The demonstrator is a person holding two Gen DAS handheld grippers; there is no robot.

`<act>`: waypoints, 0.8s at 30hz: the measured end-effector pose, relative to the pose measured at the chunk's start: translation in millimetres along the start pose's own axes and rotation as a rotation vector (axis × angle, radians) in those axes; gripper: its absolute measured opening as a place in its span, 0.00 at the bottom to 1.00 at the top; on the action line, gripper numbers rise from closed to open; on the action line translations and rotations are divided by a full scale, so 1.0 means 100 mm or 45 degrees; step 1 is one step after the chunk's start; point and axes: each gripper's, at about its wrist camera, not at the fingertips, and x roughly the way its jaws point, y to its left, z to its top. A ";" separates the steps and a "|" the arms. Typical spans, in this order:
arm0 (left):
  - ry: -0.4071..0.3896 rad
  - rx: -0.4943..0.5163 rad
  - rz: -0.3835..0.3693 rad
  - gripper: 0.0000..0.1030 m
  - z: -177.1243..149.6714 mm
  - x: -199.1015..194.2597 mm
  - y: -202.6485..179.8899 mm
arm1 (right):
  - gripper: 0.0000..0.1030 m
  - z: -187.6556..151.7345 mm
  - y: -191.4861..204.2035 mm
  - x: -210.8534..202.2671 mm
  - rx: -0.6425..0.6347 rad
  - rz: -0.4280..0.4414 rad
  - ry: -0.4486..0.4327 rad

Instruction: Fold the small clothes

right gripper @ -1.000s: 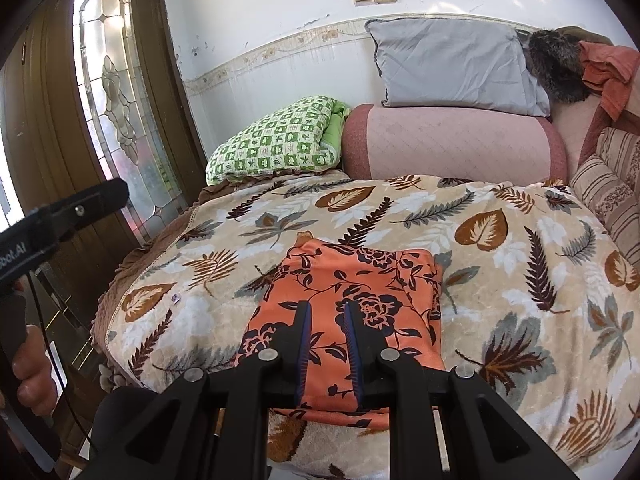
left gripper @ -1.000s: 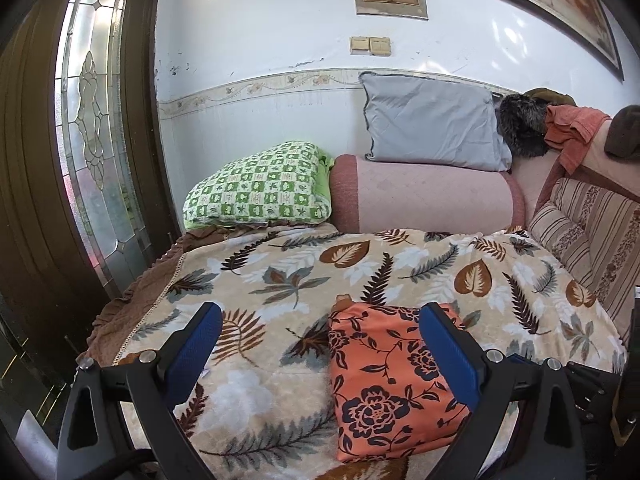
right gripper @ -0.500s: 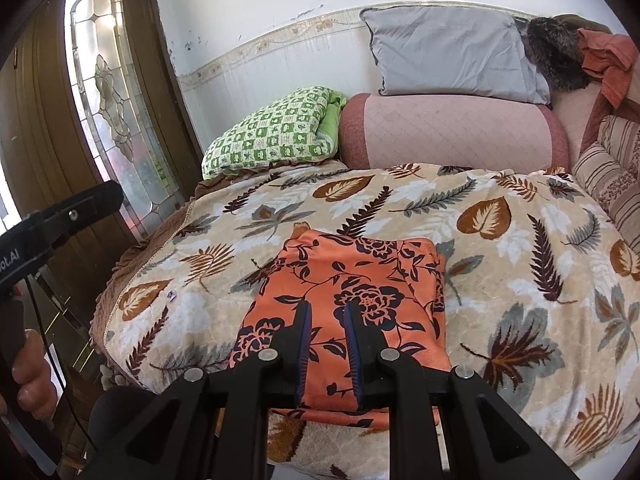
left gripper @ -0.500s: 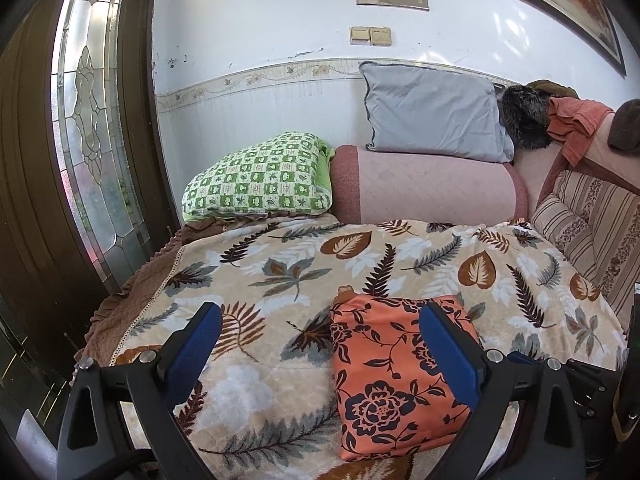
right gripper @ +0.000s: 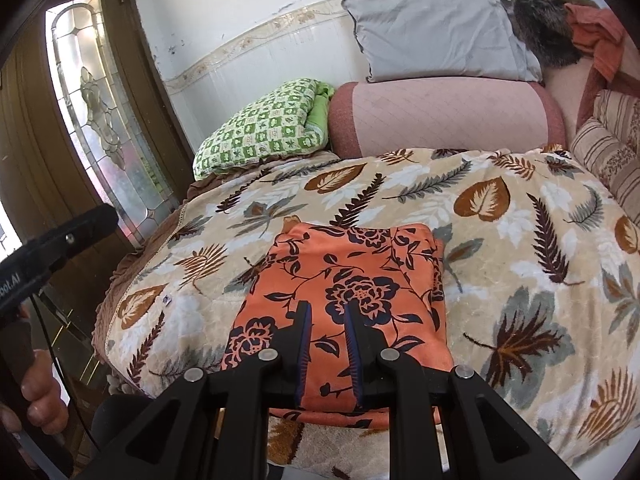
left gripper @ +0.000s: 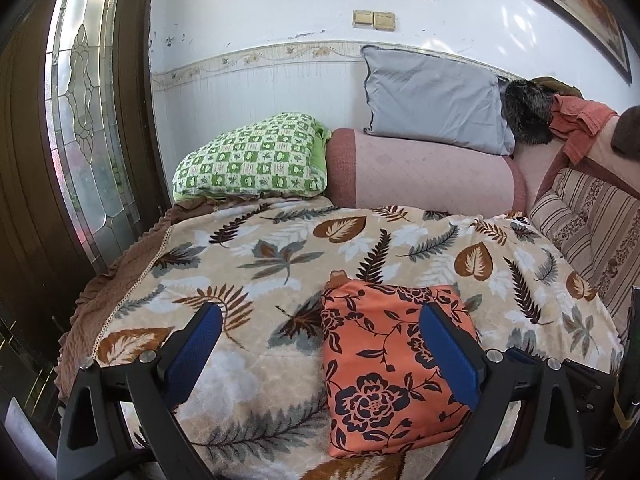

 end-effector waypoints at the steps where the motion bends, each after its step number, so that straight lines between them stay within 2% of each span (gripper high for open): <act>1: 0.001 -0.002 0.003 0.96 0.00 0.00 0.00 | 0.20 0.00 0.00 0.00 -0.003 0.000 0.001; 9: 0.045 -0.006 0.004 0.96 -0.02 0.05 0.02 | 0.20 -0.01 0.04 0.00 -0.019 0.004 0.002; 19: 0.045 0.021 -0.025 0.96 -0.02 -0.01 0.03 | 0.20 0.01 0.11 -0.06 -0.037 0.007 -0.014; 24: 0.009 0.047 -0.051 0.96 0.00 -0.10 0.00 | 0.20 0.04 0.14 -0.12 -0.045 0.010 -0.031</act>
